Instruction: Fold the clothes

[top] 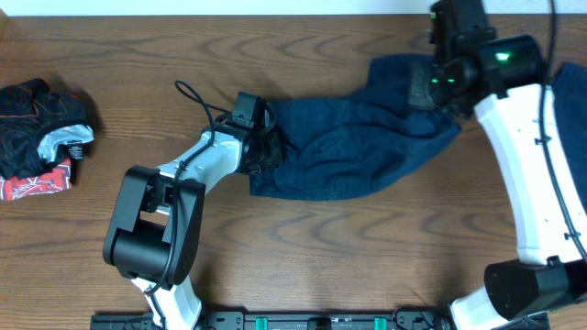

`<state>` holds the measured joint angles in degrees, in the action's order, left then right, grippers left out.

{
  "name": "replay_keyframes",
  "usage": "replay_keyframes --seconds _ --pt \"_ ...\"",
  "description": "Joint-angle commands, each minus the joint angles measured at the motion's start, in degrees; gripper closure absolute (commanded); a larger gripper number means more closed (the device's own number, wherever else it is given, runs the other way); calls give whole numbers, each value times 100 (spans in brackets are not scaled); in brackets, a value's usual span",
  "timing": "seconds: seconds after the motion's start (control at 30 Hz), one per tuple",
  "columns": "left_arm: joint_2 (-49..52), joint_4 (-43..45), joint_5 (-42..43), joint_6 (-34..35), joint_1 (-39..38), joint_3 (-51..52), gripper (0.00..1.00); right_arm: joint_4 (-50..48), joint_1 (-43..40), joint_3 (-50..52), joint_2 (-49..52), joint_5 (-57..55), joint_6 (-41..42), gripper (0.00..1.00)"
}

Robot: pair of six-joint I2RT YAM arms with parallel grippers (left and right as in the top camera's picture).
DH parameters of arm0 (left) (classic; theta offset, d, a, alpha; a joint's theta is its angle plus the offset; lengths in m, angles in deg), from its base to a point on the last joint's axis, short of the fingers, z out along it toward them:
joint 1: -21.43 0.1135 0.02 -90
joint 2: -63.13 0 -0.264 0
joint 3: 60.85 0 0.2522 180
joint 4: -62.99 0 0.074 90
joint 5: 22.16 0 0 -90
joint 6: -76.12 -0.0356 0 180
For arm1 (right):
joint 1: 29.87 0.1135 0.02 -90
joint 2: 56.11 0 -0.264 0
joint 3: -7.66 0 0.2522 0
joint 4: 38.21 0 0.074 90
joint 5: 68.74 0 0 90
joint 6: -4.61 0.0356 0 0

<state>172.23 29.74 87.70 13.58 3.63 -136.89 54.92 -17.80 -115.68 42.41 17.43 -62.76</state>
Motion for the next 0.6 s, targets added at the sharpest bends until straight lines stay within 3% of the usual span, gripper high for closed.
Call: replay_keyframes --seconds 0.0,0.57 --pt "168 -125 48 66 -28 35 94 295 -201 -92 -105 -105 155 99" --pt "168 -470 46 -42 -28 35 94 514 -413 61 365 -177 339 99"
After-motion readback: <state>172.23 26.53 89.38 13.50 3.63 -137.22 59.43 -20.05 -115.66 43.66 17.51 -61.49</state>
